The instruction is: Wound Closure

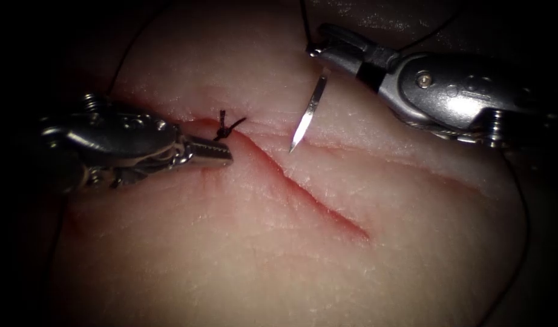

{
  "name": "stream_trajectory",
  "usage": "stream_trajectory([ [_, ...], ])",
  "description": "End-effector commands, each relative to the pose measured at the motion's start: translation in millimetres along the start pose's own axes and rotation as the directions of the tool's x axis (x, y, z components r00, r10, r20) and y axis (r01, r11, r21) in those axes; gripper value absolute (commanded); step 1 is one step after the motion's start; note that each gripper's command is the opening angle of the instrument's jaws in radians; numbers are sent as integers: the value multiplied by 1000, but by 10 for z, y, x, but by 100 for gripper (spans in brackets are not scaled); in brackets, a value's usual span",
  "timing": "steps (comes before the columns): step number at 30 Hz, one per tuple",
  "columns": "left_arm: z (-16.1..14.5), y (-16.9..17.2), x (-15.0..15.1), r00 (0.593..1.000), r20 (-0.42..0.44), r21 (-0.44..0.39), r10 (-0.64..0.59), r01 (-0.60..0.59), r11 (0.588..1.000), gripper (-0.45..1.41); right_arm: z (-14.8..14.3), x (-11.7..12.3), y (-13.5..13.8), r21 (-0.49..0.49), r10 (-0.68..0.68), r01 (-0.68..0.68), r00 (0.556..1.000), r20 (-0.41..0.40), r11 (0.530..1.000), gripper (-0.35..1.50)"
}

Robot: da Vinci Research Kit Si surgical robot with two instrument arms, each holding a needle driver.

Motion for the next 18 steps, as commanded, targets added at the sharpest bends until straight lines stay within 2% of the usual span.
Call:
stream_trajectory([
  [1,9,2,-1,1000,0,1,1,-1,1000,-8,11,2,-1,2,-28,28,1000,1,1000,-35],
  [18,31,11,-26,1000,12,0,3,-3,1000,-8,27,-2,-2,-1,-140,140,990,18,990,-35],
])
